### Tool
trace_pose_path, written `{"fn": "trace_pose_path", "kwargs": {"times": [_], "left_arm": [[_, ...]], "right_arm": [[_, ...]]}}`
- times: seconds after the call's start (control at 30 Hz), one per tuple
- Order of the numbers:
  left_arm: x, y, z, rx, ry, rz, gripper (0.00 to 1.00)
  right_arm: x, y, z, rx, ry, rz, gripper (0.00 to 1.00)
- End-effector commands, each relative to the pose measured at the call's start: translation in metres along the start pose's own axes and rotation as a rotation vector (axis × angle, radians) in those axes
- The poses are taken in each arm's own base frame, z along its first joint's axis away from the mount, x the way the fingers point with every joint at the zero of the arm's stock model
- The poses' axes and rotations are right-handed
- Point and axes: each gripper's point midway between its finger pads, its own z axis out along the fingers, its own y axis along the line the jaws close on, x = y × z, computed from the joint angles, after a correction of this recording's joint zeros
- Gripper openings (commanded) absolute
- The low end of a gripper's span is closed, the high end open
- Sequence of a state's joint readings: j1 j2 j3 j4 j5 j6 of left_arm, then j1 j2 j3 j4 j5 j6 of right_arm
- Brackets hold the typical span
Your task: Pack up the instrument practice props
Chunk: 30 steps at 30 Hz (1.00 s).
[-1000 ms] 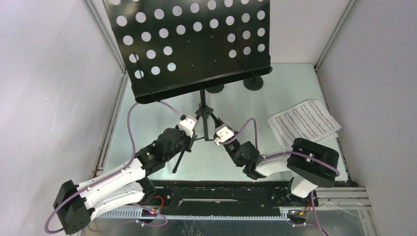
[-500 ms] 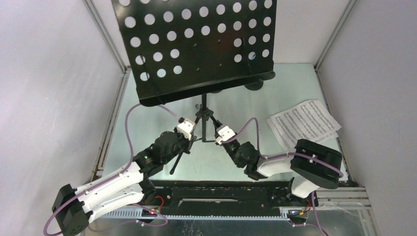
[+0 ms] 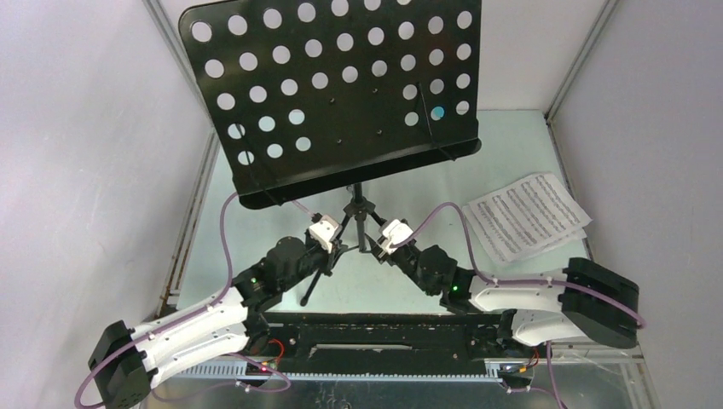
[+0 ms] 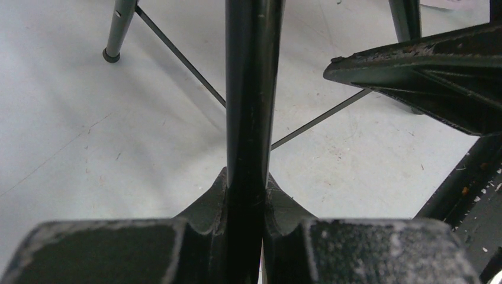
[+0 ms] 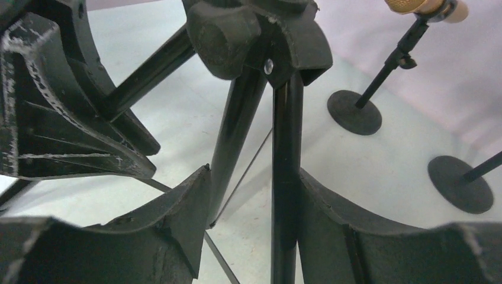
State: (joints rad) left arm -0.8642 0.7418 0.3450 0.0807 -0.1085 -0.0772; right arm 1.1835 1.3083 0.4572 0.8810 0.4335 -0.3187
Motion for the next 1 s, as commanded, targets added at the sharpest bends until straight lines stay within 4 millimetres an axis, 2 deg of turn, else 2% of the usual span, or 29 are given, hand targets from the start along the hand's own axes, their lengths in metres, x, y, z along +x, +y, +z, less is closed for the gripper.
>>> {"fn": "trace_pose_path", "kwargs": {"times": [0.0, 0.13, 0.23, 0.47, 0.67, 0.83, 0.97], "left_arm": [[-0.059, -0.022, -0.001, 0.096, -0.235, -0.069, 0.0], [-0.057, -0.02, 0.0, 0.087, -0.231, -0.075, 0.0], [-0.056, -0.019, 0.001, 0.079, -0.227, -0.081, 0.0], [-0.054, -0.019, 0.002, 0.075, -0.214, -0.085, 0.0], [-0.053, -0.019, 0.003, 0.077, -0.209, -0.093, 0.0], [-0.052, -0.019, 0.003, 0.077, -0.205, -0.093, 0.0], [-0.052, -0.02, 0.003, 0.08, -0.205, -0.092, 0.0]], "right_arm": [[-0.037, 0.016, -0.012, -0.09, -0.065, 0.187, 0.59], [-0.049, -0.004, -0.022, 0.011, -0.048, 0.366, 0.58], [-0.059, -0.011, -0.033, 0.041, -0.046, 0.523, 0.56], [-0.089, -0.015, -0.05, 0.062, -0.03, 0.996, 0.54], [-0.095, -0.014, -0.046, 0.088, -0.01, 1.385, 0.52], [-0.108, -0.005, -0.038, 0.026, -0.024, 1.525, 0.57], [-0.108, -0.007, -0.028, 0.035, -0.016, 1.538, 0.59]]}}
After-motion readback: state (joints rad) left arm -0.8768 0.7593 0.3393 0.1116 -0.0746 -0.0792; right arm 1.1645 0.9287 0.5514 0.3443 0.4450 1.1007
